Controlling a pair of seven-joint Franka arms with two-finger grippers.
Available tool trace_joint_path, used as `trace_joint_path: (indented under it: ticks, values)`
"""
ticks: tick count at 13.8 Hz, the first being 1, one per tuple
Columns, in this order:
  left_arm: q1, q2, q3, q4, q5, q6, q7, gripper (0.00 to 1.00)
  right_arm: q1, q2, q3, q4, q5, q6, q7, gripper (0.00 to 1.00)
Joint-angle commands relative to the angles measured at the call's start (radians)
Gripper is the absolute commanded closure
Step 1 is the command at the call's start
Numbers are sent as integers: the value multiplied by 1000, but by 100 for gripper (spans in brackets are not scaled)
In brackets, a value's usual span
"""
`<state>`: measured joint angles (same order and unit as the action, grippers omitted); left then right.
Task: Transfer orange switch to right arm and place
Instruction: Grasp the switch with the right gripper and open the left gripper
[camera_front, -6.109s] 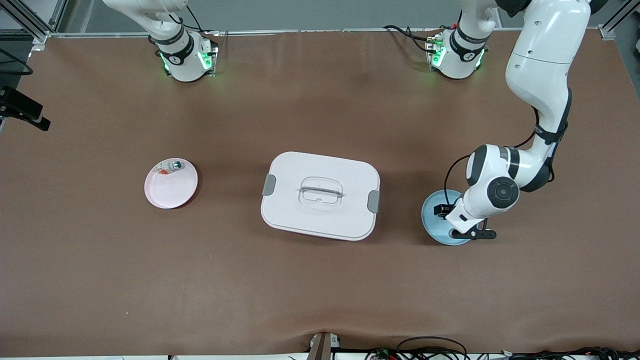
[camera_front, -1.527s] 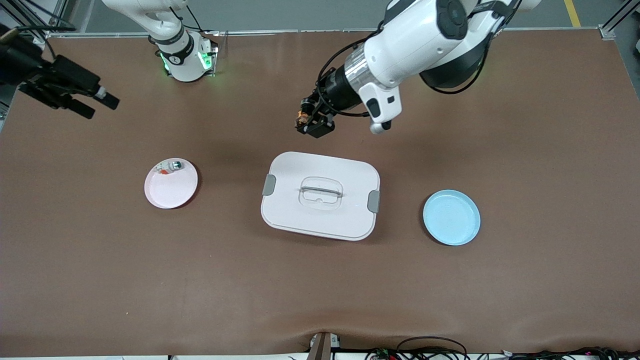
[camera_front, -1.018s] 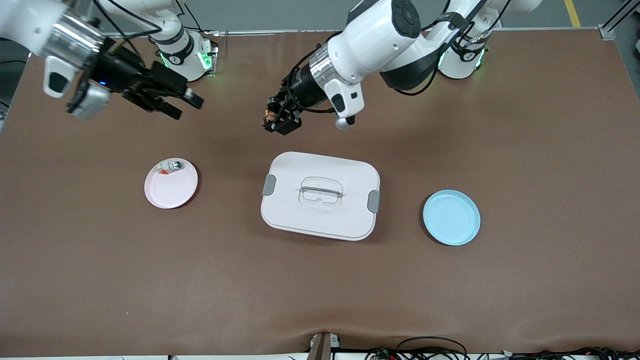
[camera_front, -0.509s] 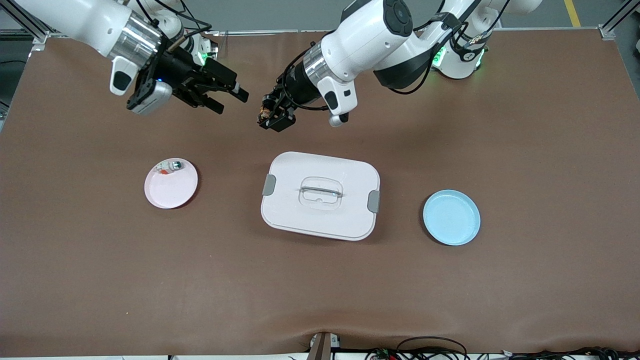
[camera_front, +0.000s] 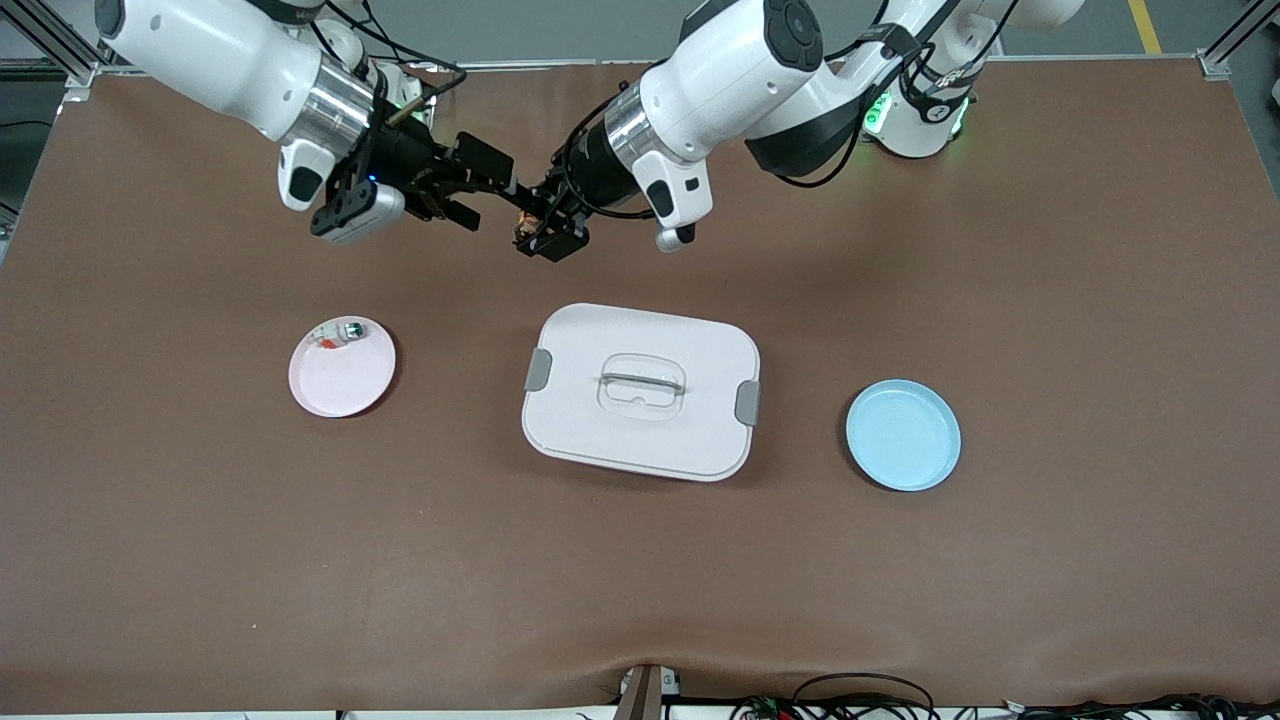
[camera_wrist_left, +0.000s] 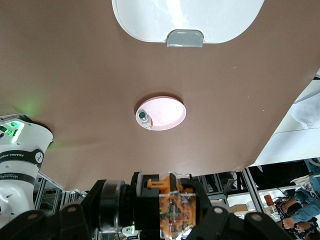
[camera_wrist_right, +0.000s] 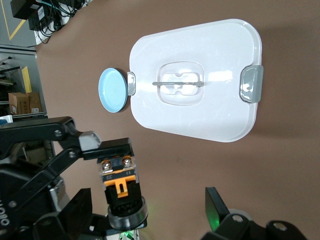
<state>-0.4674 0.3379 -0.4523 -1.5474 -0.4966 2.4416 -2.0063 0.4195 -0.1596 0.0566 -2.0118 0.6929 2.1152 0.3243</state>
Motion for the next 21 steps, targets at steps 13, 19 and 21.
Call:
trace_joint_path:
  ticks: [13, 19, 21]
  values:
    - [-5, -7, 0, 3, 13, 11, -11, 66, 65, 57, -6, 56, 37, 72, 59, 10]
    - [-4, -10, 0, 3, 15, 11, -9, 65, 65, 64, -8, 79, 20, 74, 4, 30]
    - [-4, -10, 0, 3, 15, 11, -9, 65, 65, 66, -8, 77, 17, 74, -4, 30]
